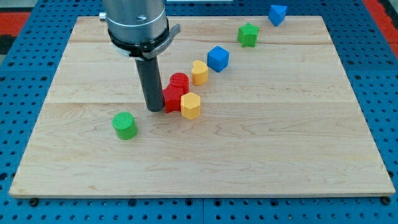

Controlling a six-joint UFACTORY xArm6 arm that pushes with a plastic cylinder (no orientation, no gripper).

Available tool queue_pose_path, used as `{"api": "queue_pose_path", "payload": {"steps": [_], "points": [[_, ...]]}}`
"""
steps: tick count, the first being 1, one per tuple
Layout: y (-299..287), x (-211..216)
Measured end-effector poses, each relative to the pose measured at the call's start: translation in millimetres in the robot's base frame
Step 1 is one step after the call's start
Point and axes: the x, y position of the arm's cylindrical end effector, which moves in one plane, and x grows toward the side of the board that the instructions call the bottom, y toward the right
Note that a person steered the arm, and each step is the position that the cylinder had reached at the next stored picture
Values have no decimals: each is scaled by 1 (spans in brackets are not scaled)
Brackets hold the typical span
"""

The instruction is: Move green circle closer to the red star

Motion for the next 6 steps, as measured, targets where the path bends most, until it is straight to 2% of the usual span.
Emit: {"api": "queue_pose_path", "payload": {"steps": [3,4,5,6], "points": [[-151,26],[-134,89],[-104,101],[-91,87]]}}
